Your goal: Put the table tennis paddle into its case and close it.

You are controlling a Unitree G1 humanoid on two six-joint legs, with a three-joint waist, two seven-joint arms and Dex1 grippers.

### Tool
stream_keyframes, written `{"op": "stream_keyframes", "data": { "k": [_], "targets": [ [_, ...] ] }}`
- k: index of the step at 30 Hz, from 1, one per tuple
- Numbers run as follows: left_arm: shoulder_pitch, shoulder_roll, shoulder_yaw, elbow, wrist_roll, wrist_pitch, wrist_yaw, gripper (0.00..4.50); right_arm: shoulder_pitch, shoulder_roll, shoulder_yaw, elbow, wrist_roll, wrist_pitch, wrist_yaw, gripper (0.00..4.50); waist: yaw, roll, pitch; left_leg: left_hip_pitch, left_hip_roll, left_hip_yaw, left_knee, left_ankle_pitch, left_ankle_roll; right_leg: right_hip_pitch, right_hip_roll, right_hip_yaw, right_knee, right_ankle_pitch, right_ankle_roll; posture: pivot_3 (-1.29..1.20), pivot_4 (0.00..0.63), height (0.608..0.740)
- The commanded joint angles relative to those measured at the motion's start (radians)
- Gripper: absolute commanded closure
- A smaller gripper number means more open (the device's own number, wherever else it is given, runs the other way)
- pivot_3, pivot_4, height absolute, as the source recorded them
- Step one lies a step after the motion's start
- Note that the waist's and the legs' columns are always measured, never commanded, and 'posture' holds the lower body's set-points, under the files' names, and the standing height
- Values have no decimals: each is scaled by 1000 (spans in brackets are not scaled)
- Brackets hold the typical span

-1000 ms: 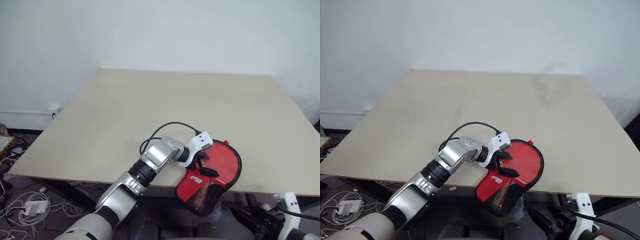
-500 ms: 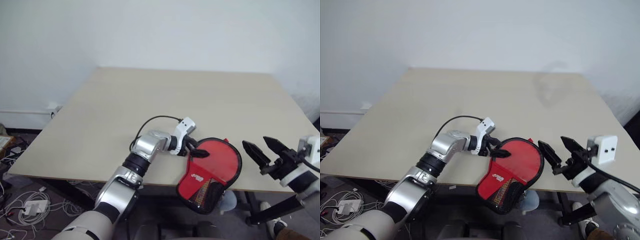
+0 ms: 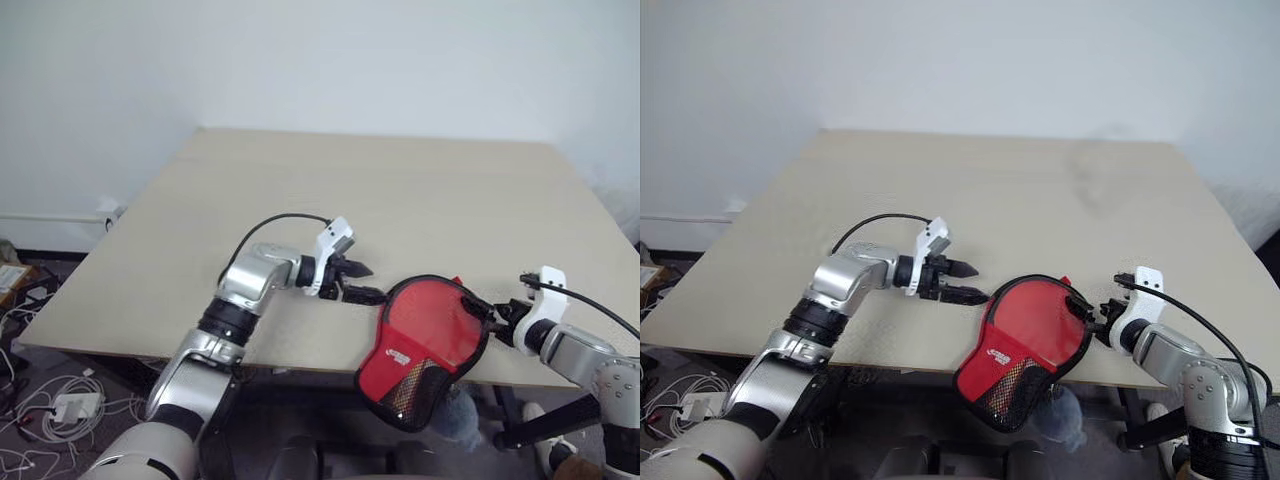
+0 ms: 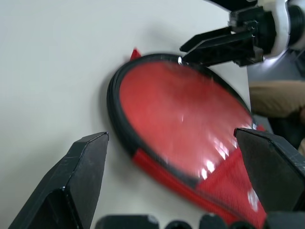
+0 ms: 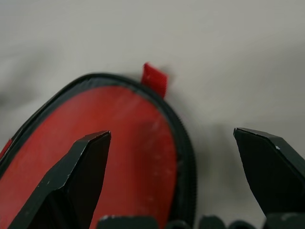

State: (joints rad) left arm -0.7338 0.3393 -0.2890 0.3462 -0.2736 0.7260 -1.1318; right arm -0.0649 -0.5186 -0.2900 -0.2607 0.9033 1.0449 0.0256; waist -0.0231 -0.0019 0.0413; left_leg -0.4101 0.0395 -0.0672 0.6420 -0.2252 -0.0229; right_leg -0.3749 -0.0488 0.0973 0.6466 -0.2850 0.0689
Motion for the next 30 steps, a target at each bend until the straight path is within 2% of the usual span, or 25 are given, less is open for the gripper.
{"op": "stream_keyframes", "data": {
  "k": [1, 4, 10, 15, 20, 25, 30],
  "targets": [
    [17, 23, 1, -49, 9, -8, 8, 0, -10, 4, 0, -17, -21, 2, 23, 13, 0, 0, 0, 0, 0, 0, 0, 0, 0, 0, 0, 0, 0, 0, 0, 0, 0, 740],
    [41, 23, -6, -81, 10, -2, 22, 0, 14, -8, 33, -28, -56, 0, 55, 566, 0, 0, 0, 0, 0, 0, 2, 0, 0, 1, 0, 0, 0, 0, 1, 0, 0, 740],
    [62, 5, -8, -105, 12, 21, 50, 0, 36, -28, 93, -70, -148, -31, 100, 2771, -1, 0, 0, 1, 0, 0, 3, 0, 0, 1, 0, 0, 2, -2, 4, 0, 0, 740],
    [71, 3, -9, -105, 12, 28, 59, 0, 23, 19, 62, -78, -165, -69, 111, 4400, -4, 0, 0, 2, 0, 0, 4, 1, 1, 0, 1, 0, 9, -3, 5, 0, 0, 740],
    [84, -1, -22, -100, 22, 29, 70, 0, -50, 126, -25, -113, -98, -97, 80, 4455, -12, 0, 0, 6, 0, 0, 4, 3, 2, 1, 1, 1, 12, -3, 5, 0, 0, 740],
    [92, -2, -28, -110, 14, 41, 74, 0, -185, 221, -82, -73, -132, -139, -47, 4455, -27, 1, 1, 7, 0, 0, 4, 5, 1, 1, 1, 2, 13, -2, 3, 0, 0, 740],
    [105, 6, -24, -147, -14, 63, 54, 0, -313, 266, -133, 39, -201, -200, -164, 4455, -27, 2, 2, 7, 0, 1, 3, 6, 1, 1, 1, 2, 13, -1, 2, 0, 0, 740]
  ]
}}
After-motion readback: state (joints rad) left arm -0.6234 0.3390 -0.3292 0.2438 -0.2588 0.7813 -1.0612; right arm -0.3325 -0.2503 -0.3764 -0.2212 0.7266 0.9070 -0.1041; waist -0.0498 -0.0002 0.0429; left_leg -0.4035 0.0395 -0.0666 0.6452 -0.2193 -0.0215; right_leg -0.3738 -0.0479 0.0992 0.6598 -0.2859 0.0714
